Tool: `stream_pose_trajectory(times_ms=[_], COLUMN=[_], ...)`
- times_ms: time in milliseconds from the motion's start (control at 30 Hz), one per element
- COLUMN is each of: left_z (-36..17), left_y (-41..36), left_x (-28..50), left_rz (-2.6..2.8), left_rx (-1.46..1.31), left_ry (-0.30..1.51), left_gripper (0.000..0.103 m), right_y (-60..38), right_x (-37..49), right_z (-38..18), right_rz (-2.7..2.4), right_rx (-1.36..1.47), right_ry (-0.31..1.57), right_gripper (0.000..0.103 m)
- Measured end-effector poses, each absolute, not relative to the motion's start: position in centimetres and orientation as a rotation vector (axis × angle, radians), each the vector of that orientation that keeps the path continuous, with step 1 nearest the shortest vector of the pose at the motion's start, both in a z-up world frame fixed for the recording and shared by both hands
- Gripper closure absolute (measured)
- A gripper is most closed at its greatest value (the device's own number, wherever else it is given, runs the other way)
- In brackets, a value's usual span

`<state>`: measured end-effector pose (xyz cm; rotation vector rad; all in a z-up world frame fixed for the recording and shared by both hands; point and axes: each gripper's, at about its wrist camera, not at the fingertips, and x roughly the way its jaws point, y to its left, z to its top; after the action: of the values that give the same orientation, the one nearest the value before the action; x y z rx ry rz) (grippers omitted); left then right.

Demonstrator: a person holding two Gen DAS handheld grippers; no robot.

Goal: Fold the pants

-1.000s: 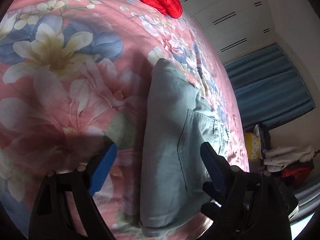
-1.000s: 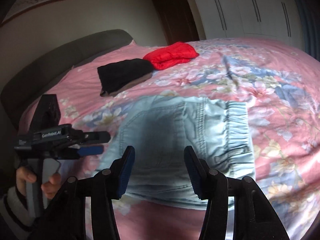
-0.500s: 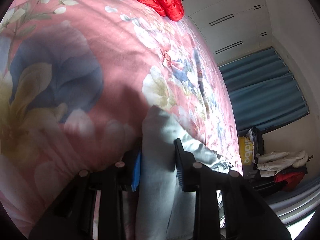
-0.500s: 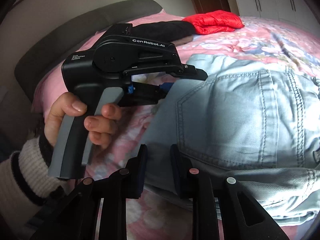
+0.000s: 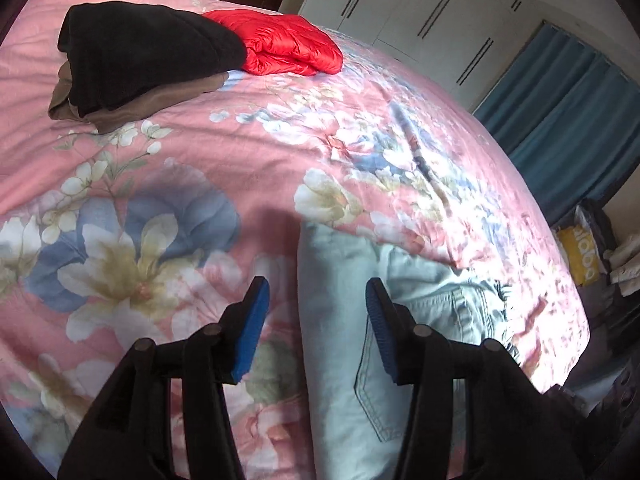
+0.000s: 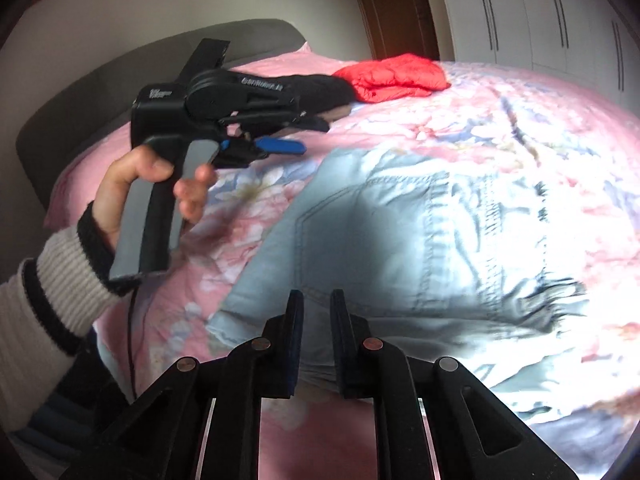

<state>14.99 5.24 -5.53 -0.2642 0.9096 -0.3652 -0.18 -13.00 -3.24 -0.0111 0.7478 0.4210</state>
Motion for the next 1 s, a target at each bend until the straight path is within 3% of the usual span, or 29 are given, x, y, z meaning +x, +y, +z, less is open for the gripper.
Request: stream_pose_trajectory(times_ms=[200,400,1000], left_z=[-6.3,-10.3,-9.9], left_y=[1.4,-1.9,-0.8], left_x=[7.4,6.5,5.2], left_rz=[-0.415,-0.402,-0.385], left_rx=[-0.051,0.14,0.096], left_ry=[0.854,0.899,0.924], left_gripper=[0.053,0.053,0.052], right_y=[-16.2,-18.1,-18.9], right_x=[0.1,1.2,-0.1], right_z=[-1.1,-3.6,-4.9], right_rz=[0.17,0.044,0.035], right_rx=[-0.1,-0.116,-0.113], right_ry=[0.642,0.749,0.797], right_gripper=[0.085,0.084,0.082])
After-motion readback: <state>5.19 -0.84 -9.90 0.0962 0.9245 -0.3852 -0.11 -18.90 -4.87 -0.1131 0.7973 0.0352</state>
